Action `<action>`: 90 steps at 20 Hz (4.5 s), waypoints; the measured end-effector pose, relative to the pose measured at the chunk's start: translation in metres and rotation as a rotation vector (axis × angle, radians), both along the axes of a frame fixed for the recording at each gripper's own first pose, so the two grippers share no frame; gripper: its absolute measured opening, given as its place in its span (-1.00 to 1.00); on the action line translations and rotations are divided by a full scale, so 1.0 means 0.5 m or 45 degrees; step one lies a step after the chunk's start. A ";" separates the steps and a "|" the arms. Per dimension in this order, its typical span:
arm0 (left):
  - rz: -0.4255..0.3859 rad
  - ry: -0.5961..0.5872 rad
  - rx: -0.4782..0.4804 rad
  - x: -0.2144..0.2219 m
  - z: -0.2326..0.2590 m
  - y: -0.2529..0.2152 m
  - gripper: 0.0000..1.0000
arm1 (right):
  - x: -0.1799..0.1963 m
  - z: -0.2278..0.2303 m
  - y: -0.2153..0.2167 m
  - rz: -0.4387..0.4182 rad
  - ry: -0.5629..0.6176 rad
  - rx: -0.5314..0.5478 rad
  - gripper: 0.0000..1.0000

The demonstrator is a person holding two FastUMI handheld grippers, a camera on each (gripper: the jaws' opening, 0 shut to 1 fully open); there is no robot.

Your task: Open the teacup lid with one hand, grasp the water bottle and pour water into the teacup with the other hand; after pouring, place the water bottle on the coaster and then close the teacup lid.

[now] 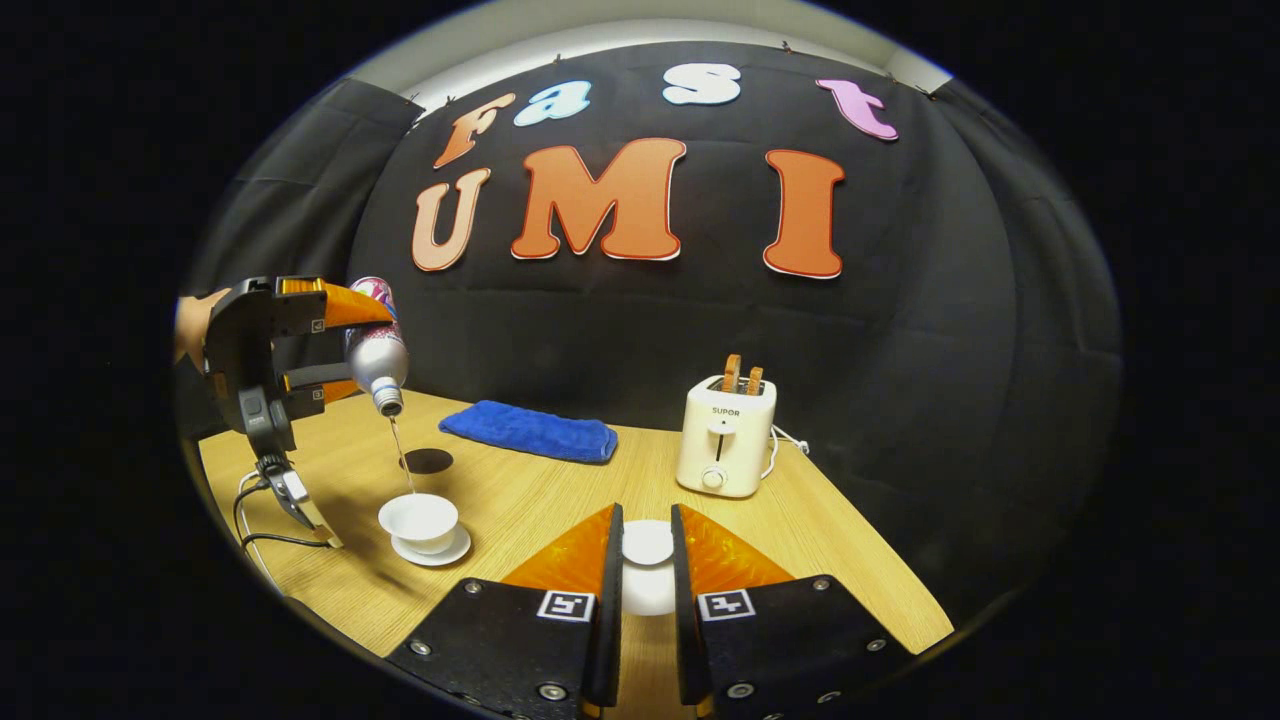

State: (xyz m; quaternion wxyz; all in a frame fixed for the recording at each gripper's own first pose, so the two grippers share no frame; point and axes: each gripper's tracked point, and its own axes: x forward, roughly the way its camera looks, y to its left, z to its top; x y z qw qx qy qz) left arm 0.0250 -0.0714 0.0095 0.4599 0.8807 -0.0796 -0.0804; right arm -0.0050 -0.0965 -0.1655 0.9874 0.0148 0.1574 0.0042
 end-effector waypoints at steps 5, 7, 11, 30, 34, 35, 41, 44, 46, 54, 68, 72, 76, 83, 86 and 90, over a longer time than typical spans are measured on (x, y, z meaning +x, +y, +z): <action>-0.011 0.004 0.036 -0.002 -0.009 -0.010 0.70 | 0.002 0.002 0.010 0.010 -0.002 -0.005 -0.53; -0.014 0.006 0.050 -0.003 -0.014 -0.009 0.70 | 0.000 0.002 0.011 0.012 -0.002 -0.006 -0.53; -0.014 0.015 0.060 -0.008 -0.014 -0.008 0.70 | 0.002 0.006 0.017 0.017 -0.004 0.000 -0.53; -0.123 -0.063 -0.048 -0.034 0.027 -0.042 0.65 | 0.016 0.028 0.080 0.087 -0.020 -0.031 -0.53; -0.151 -0.113 -0.245 -0.050 0.069 -0.026 0.62 | 0.022 0.042 0.110 0.116 -0.030 -0.031 -0.54; -0.156 -0.123 -0.324 -0.052 0.083 -0.020 0.69 | 0.023 0.043 0.117 0.126 -0.036 -0.037 -0.53; -0.167 -0.224 -0.815 -0.049 0.178 0.034 0.68 | 0.045 0.058 0.170 0.170 -0.051 -0.022 -0.54; -0.165 -0.250 -1.044 -0.042 0.191 0.063 0.60 | 0.059 0.063 0.206 0.197 -0.059 -0.008 -0.53; -0.156 -0.257 -1.191 -0.039 0.191 0.087 0.68 | 0.067 0.061 0.232 0.221 -0.051 0.002 -0.53; -0.144 -0.205 -1.824 -0.004 0.193 0.165 0.68 | 0.102 0.050 0.319 0.308 -0.037 -0.021 -0.53; 0.162 0.292 -2.748 0.139 -0.003 0.217 0.60 | 0.121 -0.001 0.377 0.382 0.043 0.011 -0.53; 0.287 0.406 -2.819 0.178 -0.073 0.213 0.60 | 0.119 -0.014 0.368 0.373 0.060 0.016 -0.53; 0.415 0.492 -2.821 0.202 -0.145 0.205 0.67 | 0.118 -0.025 0.356 0.363 0.074 0.013 -0.52; 0.562 0.551 -2.819 0.219 -0.219 0.207 0.62 | 0.121 -0.034 0.353 0.361 0.088 0.036 -0.53; 0.599 0.563 -2.816 0.226 -0.238 0.204 0.68 | 0.120 -0.038 0.356 0.364 0.097 0.048 -0.53; 0.616 0.573 -2.794 0.229 -0.245 0.199 0.62 | 0.121 -0.042 0.360 0.369 0.107 0.052 -0.53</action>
